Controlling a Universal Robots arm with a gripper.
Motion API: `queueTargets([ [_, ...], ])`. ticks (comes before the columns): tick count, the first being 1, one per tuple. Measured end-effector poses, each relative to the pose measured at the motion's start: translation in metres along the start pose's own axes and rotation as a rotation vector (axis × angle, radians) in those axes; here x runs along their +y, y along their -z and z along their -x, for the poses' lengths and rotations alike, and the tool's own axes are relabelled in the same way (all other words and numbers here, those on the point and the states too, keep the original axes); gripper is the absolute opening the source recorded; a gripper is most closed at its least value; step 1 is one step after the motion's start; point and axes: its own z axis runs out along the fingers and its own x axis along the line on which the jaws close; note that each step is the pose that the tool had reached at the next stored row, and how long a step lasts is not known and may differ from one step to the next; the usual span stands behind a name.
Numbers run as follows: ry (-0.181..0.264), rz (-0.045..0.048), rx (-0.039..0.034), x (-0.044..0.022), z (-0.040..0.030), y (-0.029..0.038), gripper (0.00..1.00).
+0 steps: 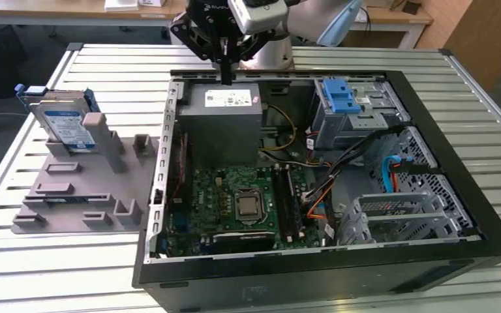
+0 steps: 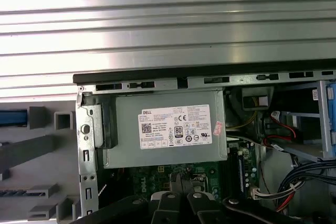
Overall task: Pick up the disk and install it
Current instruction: 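Reach for the disk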
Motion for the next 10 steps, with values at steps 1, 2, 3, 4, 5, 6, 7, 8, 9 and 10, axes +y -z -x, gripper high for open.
queueTargets([
  [1, 0.0, 0.0001, -0.0001, -0.0001, -0.0007, 0.0, 0.11],
  [2, 0.0, 0.0001, -0.0001, -0.0001, -0.0014, 0.0, 0.11],
  [3, 0.0, 0.0, -0.0001, -0.0002, -0.0023, 0.0, 0.11],
  [4, 0.0, -0.0001, 0.0, -0.0003, -0.0033, 0.0001, 0.11],
  [5, 0.0, 0.0, -0.0001, -0.0003, -0.0041, 0.0, 0.11],
  [6, 0.0, 0.0001, -0.0001, -0.0004, -0.0048, 0.0, 0.11],
  [7, 0.0, 0.0, 0.0, -0.0004, -0.0056, 0.0, 0.11],
  [8, 0.0, 0.0, 0.0, -0.0005, -0.0063, 0.0, 0.11],
  [9, 0.0, -0.0001, 0.0, -0.0005, -0.0066, 0.0, 0.11],
  [10, 0.0, -0.0001, 0.0, -0.0005, -0.0066, 0.0, 0.11],
])
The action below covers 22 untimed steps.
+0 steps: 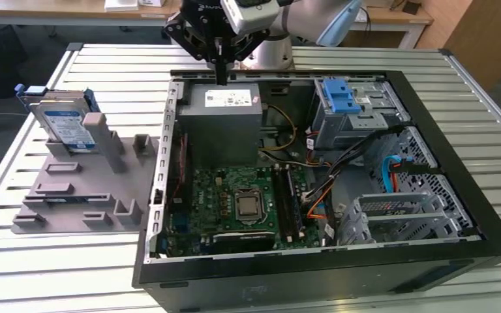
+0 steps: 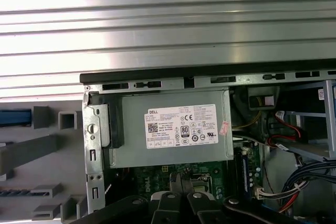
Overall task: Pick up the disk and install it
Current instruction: 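Reach for the disk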
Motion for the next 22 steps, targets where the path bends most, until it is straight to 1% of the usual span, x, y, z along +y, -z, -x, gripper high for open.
queueTargets([
  [6, 0.0, 0.0001, -0.0001, -0.0001, -0.0015, 0.0, 0.11],
  [22, 0.0, 0.0001, -0.0001, -0.0007, -0.0097, 0.0003, 0.11],
])
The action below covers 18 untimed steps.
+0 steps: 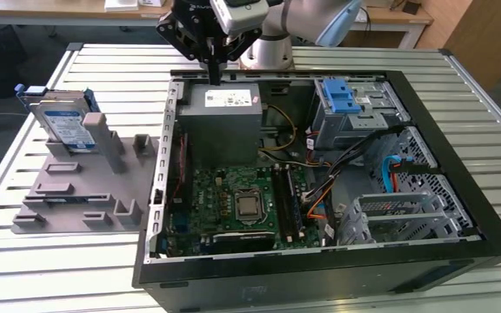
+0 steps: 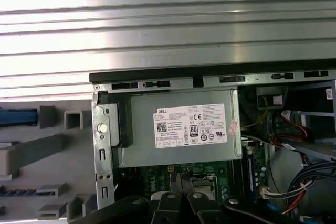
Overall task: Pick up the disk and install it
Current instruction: 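Reach for the disk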
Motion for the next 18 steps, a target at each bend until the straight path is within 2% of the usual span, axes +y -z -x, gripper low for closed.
queueTargets([
  [9, 0.0, 0.0, 0.0, -0.0004, -0.0052, 0.0001, 0.11],
  [18, 0.0, 0.0001, 0.0, -0.0009, -0.0141, 0.0003, 0.11],
])
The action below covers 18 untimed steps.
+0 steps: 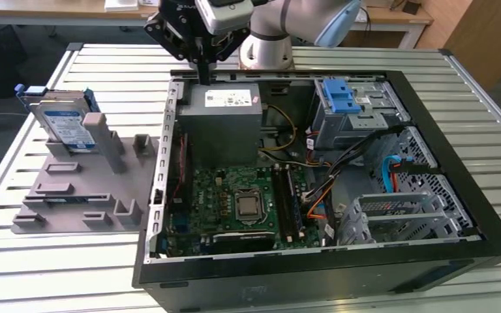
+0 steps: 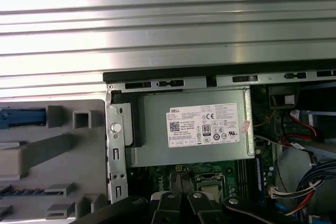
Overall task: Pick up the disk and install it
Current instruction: 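Reach for the disk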
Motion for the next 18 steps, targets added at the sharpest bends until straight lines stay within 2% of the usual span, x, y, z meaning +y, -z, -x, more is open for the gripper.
queueTargets([
  [18, 0.0, -0.0001, 0.0001, -0.0001, -0.0227, 0.0002, 0.11],
])
